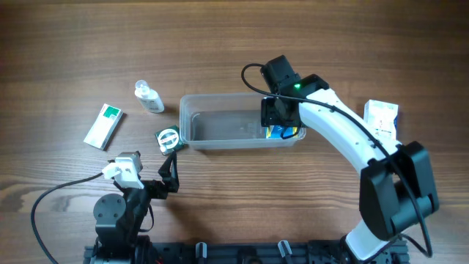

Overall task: Pack container
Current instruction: 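Carry the VapoDrops box into the container's right end and release, then move the right gripper to the white bandage box and grasp it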

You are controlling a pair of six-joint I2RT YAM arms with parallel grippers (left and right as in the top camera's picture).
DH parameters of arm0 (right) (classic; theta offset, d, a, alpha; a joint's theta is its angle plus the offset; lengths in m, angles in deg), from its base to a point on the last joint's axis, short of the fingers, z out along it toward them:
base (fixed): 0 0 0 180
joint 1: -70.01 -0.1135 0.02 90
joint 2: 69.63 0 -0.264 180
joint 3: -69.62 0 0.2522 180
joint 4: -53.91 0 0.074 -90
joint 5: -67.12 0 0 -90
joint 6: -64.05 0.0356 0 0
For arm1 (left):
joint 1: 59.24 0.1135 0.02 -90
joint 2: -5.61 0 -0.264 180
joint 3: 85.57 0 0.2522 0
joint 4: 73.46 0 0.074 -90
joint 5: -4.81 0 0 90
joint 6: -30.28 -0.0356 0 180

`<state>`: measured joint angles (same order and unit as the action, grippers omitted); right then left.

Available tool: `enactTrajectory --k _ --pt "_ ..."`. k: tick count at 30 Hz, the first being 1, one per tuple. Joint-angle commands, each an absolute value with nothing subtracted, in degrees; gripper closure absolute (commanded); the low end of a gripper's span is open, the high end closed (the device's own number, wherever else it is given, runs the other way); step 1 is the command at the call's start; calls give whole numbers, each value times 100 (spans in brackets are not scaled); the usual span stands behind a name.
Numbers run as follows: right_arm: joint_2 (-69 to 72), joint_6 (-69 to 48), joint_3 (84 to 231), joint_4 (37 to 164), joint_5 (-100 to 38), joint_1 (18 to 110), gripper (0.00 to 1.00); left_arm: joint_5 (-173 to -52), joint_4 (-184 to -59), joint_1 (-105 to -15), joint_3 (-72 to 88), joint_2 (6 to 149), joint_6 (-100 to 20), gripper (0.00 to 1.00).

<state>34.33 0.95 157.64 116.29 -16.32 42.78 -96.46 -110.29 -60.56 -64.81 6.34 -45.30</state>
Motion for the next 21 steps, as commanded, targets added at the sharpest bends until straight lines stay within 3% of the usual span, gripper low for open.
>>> enactTrajectory --k 1,8,10,11,15,18,21 --pt "3425 106 15762 11588 -1369 4280 16 -9716 -11013 -6008 -6496 577 -4603 0" --pt "2332 -183 16065 11728 -1214 4294 15 -9716 -11011 -6008 -6496 577 -4603 0" --pt "1648 -176 16153 11835 -1013 4433 2 -9716 -11011 -6008 -6496 577 -4603 0" --pt "1333 -174 16153 11857 -996 4584 2 -9716 -11011 -6008 -6496 577 -4603 0" --pt "347 -194 16153 12222 -998 5937 0 -9716 -11011 -6008 -6496 577 -4603 0" --pt "292 -1024 16074 12429 -998 7461 0 -9716 -11011 -6008 -6496 577 -4603 0" --pt "507 -1230 15799 12342 -1140 8357 0 -9716 -11011 -6008 -6496 577 -4603 0"
